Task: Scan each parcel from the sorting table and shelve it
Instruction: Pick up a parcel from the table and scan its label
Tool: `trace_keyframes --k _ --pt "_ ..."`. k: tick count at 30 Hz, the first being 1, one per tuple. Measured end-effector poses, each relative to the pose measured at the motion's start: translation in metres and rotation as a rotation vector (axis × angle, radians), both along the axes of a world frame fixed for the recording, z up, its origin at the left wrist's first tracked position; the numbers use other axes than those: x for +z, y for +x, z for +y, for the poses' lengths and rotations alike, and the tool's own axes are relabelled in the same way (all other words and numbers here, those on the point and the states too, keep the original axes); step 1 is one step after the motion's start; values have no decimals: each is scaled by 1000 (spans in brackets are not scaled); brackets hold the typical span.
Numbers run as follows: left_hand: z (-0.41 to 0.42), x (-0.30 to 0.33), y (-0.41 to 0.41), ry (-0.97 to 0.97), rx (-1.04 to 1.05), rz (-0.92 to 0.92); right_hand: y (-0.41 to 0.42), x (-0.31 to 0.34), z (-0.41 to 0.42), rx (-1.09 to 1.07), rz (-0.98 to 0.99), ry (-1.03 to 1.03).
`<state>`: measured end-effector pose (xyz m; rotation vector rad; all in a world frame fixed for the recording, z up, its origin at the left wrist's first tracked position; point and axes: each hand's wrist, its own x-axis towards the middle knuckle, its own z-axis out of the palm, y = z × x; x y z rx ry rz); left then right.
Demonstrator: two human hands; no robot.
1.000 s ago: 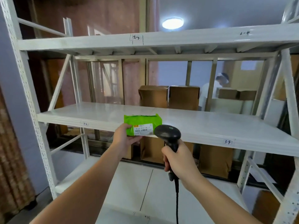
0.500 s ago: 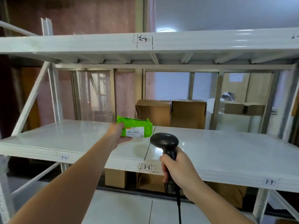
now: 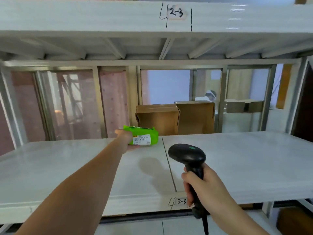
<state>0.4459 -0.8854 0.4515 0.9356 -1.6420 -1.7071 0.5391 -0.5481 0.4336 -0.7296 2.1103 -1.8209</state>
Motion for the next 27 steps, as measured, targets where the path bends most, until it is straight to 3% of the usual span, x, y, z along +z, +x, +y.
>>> trace_keyframes --k 7,10,14,20,23,27 --pt "-24 -17 -28 45 -18 -35 8 5 -15 -81 14 19" --pt "-23 -15 -37 -61 0 -142 12 6 -22 -85 0 28" --pt "-32 -17 -48 -467 -23 -428 15 4 -26 -86 -15 51" --pt "-46 -20 -40 -395 -40 -538 15 3 -8 -108 -21 58" --pt "-24 -8 -7 -654 18 -599 17 3 11 -116 -32 31" --pt "34 9 34 -950 -132 -409 18 3 56 -142 -18 11"
